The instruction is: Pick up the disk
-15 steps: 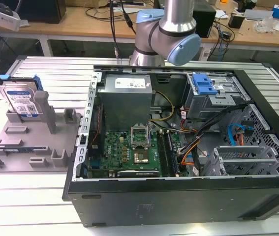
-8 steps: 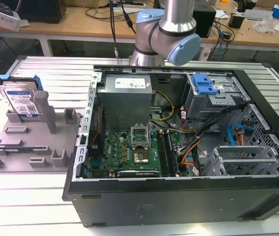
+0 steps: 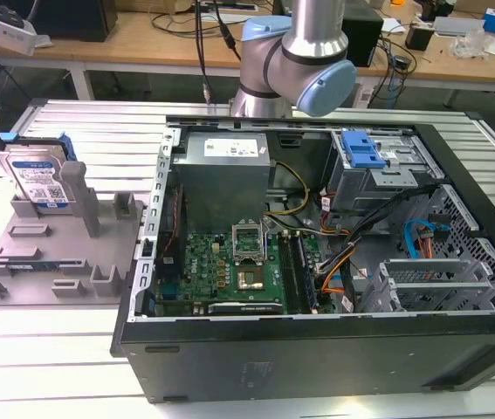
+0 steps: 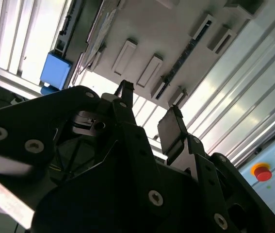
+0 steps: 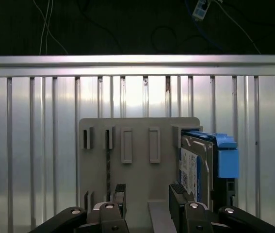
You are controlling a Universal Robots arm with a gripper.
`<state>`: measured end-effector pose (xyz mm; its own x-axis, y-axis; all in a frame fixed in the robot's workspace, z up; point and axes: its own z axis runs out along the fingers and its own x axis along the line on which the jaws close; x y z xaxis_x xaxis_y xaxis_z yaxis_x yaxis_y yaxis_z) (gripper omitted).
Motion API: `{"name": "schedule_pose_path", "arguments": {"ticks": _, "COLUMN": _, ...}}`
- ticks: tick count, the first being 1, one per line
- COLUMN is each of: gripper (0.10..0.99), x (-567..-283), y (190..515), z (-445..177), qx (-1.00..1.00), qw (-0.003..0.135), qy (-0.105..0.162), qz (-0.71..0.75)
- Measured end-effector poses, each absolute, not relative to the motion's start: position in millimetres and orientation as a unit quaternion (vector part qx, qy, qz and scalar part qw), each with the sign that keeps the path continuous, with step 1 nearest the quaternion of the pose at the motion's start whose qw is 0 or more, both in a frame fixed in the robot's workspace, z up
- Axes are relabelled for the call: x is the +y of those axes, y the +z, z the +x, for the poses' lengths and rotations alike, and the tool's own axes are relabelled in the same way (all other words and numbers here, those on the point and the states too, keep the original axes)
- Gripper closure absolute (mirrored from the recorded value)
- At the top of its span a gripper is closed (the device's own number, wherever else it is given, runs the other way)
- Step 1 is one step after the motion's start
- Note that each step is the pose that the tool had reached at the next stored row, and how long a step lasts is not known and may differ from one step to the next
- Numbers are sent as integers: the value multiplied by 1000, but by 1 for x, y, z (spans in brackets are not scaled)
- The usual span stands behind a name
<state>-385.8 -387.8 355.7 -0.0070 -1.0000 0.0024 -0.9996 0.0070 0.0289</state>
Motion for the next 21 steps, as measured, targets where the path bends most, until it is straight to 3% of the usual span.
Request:
{"name": "schedule_pose_path", "arguments": {"ticks": 12, "gripper": 604, "x": -331, "y": 355, "z": -399, "qx": -710, "qw": 11, "qy": -9, "qz": 705}}
{"name": "schedule_pose_path", "arguments": {"ticks": 21, "gripper": 604, "x": -329, "y": 351, "z": -408, "qx": -709, "qw": 11, "qy": -9, "qz": 705}}
